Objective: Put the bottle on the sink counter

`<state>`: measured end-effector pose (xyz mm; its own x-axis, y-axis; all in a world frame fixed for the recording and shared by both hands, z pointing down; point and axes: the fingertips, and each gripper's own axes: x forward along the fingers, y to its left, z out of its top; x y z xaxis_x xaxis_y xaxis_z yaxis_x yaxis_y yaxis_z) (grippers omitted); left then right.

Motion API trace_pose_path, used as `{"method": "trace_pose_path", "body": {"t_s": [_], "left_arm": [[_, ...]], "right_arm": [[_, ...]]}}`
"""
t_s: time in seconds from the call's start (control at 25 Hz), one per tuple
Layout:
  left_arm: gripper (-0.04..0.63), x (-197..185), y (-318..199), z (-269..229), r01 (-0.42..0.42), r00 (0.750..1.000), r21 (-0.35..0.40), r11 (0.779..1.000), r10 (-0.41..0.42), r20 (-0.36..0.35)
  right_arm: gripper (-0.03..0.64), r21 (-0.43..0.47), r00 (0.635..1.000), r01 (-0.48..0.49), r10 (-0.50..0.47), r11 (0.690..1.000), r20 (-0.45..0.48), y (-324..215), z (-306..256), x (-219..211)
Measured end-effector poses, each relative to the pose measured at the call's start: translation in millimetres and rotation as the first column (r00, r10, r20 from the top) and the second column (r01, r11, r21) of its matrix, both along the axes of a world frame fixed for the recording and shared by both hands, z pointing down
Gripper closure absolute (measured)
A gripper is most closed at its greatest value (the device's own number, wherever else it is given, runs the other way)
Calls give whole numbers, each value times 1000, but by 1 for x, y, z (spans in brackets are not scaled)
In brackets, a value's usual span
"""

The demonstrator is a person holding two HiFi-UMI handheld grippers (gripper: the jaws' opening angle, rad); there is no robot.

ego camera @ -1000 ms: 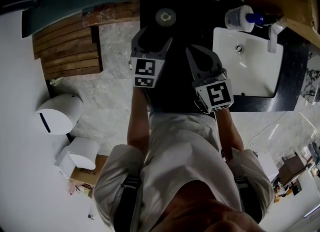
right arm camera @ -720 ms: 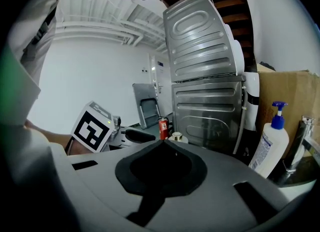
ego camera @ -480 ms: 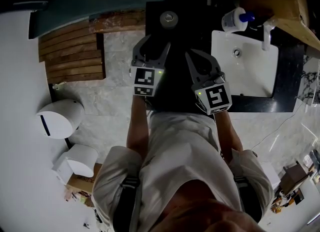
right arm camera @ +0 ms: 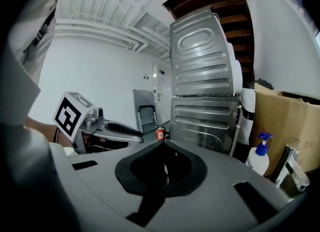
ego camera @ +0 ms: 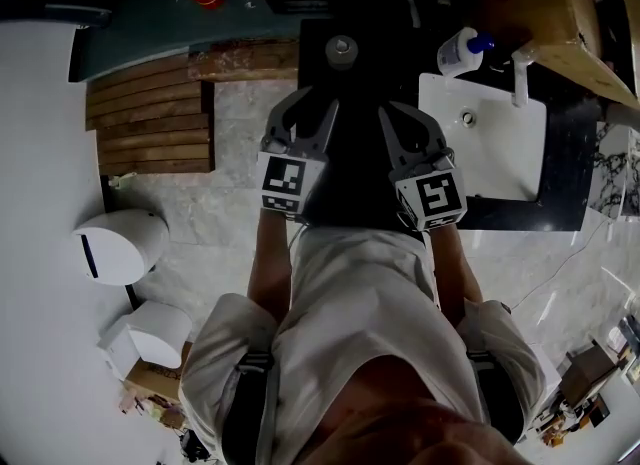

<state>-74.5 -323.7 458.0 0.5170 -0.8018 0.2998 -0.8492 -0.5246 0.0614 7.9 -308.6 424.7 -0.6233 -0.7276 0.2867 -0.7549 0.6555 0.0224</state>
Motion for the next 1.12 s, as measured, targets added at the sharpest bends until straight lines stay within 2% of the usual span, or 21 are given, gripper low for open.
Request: {"method": "trace_pose_path", "body": {"t_s": [0.24, 0.36, 1.12], "left_arm": [[560, -2, 11, -23, -17, 1000, 49, 999, 18, -14], [583, -2, 17, -25, -28, 999, 49, 998, 29, -16], [584, 2, 26, -19, -22, 1000, 23, 999, 22, 0]], "right_arm": [[620, 18, 1000, -10, 10, 1000, 5, 1, -13, 7], [620, 3, 1000, -5, 5, 1000, 29, 4, -14, 7], [620, -29, 999, -9, 10, 1000, 43, 11, -9, 17]]}}
